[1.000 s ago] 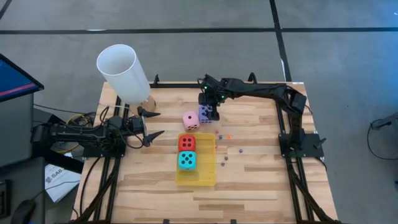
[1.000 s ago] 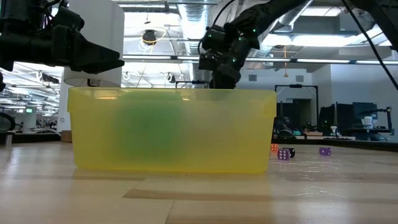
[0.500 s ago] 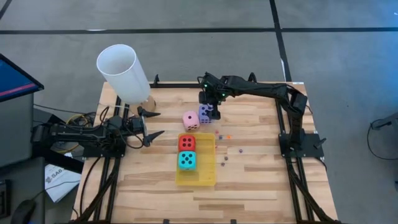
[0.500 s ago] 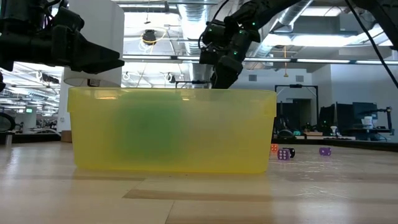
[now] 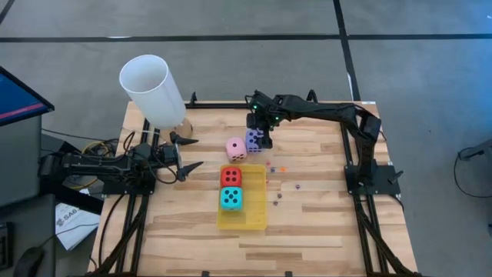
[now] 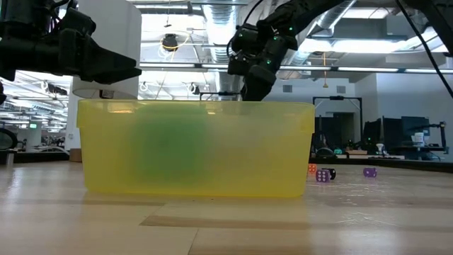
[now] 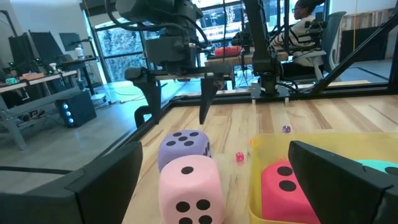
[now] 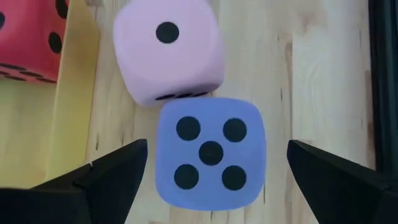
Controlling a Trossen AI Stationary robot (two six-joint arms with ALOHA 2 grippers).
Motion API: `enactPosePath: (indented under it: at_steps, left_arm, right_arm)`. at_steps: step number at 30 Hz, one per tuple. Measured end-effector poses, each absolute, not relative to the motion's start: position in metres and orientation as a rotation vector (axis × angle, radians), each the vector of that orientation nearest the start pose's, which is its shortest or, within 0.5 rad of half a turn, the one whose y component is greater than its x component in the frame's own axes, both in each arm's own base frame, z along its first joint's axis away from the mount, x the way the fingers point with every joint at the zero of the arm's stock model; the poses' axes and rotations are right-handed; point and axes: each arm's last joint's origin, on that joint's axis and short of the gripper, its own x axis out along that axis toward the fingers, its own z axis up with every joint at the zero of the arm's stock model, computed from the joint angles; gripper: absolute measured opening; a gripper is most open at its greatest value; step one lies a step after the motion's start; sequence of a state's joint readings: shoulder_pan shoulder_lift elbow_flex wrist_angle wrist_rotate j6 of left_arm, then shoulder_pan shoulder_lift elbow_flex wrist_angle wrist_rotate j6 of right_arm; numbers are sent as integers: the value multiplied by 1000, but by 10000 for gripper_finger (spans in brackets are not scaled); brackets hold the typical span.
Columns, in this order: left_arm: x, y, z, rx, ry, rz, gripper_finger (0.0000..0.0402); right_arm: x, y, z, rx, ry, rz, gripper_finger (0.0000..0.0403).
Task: Pick & Place Dice
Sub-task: Put the violet die into the yellow bin
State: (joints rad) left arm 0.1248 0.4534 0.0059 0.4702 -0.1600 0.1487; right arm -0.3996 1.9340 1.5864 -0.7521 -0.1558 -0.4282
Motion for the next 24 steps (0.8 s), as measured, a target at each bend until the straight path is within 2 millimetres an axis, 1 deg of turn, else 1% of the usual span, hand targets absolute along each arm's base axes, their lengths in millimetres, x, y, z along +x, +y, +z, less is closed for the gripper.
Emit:
enactPosePath:
  at_steps: [3,11,16,20,24]
  left_arm:
    - [124,20,169,147,0,286,392]
    - [124,20,167,148,19,285,392]
    - [124,20,167,148,25,284,392]
    - [124,20,167,148,25,284,392]
    - [124,20,167,148,25,284,392]
  right_arm:
    - [376,-154,240,-60,1079,-2,382]
    - [376,-154,241,-68,1074,1,382]
    - [377,-160,247,-108,1024,-7,382]
    - [373,-165,247,-97,1034,-19,382]
    - [372,-165,247,-98,1035,-19,382]
